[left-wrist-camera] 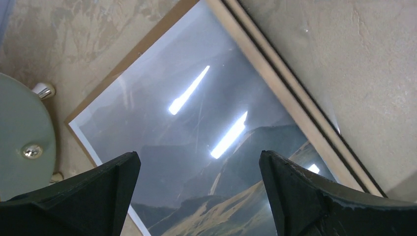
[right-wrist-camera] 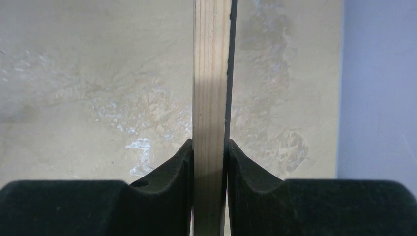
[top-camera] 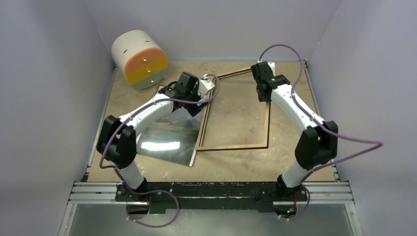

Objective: Put the photo into the frame
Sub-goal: Turn over the photo frame at the center of the board.

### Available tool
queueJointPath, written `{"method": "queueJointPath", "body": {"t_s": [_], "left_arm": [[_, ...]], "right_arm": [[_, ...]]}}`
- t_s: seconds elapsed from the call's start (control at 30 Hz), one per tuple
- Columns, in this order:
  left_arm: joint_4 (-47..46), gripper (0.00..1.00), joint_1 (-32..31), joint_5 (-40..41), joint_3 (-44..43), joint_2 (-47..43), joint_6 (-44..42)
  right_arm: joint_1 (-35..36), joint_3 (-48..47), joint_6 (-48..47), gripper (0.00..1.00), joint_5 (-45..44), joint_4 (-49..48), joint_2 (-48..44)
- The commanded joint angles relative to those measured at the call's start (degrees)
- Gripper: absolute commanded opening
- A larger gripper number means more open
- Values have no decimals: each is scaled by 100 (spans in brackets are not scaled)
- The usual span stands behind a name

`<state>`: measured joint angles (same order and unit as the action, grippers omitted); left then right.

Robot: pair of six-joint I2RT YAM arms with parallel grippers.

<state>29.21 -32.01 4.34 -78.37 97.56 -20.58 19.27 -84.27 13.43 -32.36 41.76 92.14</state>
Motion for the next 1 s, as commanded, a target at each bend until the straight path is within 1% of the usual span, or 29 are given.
{"method": "queueJointPath", "body": {"t_s": [0.0, 0.1, 0.23, 0.37, 0.5, 0.67, 0.97], "left_arm": [[-732, 100, -19, 80, 378, 77, -245], [-1207, 100, -27, 286, 743, 218, -448], [-1653, 99, -37, 753, 995, 592, -694], [-1862, 98, -28, 866, 1092, 760, -725], [-1825, 98, -30, 789, 1104, 808, -674], [-1787, 98, -27, 710, 1157, 795, -667], [-1895, 98, -25, 700, 1396, 795, -762]], "right_arm": [[51, 110, -391, 4, -183, -7, 343], [51, 122, -446, 5, -214, -17, 461], [51, 263, -423, 6, -180, -121, 675], [51, 466, -342, 5, -302, -214, 1126], [51, 596, -321, 4, -329, -396, 1551], [51, 494, -124, 10, -268, -401, 2011], [25, 719, 1, 23, -22, -772, 2426]]}}
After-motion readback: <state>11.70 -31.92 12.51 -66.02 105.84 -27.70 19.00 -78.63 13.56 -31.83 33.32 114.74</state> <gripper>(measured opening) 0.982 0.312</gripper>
